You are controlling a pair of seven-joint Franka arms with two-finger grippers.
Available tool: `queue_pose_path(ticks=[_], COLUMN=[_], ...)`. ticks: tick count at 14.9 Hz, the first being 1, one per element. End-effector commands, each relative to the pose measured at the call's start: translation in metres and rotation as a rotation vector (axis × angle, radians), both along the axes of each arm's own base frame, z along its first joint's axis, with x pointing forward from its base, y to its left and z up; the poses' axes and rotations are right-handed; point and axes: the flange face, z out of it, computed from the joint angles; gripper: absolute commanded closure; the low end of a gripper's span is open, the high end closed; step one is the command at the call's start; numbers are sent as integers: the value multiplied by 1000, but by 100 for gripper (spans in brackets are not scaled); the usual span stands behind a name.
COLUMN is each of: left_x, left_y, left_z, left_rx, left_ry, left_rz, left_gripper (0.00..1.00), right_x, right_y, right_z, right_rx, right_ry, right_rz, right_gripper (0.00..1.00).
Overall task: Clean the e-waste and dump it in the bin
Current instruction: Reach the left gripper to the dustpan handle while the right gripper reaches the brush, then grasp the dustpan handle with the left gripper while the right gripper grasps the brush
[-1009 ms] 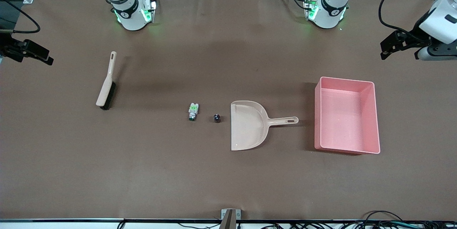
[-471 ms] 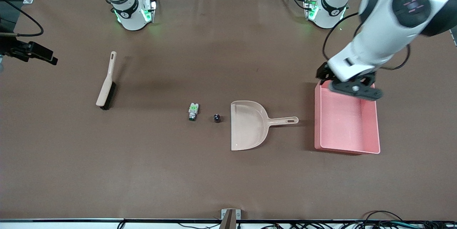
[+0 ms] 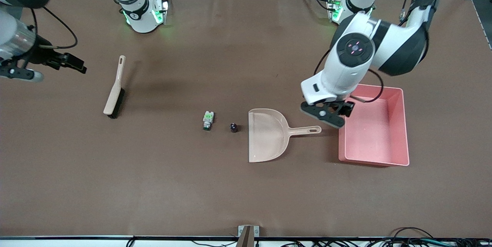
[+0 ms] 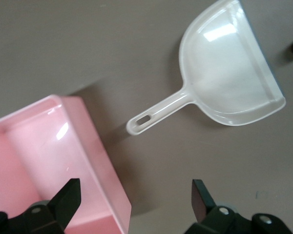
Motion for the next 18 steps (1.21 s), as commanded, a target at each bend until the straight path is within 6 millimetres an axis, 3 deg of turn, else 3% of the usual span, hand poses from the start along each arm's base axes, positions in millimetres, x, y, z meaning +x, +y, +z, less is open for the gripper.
queue_pose_path(ticks=[1, 4, 7, 11, 13, 18], left_x=[12, 12, 17, 24, 25, 30], left_y=[-27, -42, -46, -50, -51, -47], left_z=[-29, -63, -84, -124, -138, -161], left_rx=[28, 61, 45, 20, 19, 25], left_ry=[-3, 0, 10, 24, 33, 40], left_rz=[-138, -282, -423, -618, -704, -868], left_gripper=[0, 0, 1, 4, 5, 9], right_x=[-34, -44, -50, -64, -67, -61], right_y=[-1, -2, -8, -7, -7, -15], right_z=[-40, -82, -112, -167, -192, -233], right_rx=[3, -3, -11, -23, -23, -26], right_ry=[-10, -29, -73, -112, -104, -122], right_rz=[-27, -36, -51, -48, -47, -61], right_gripper=[0, 0, 0, 0, 0, 0])
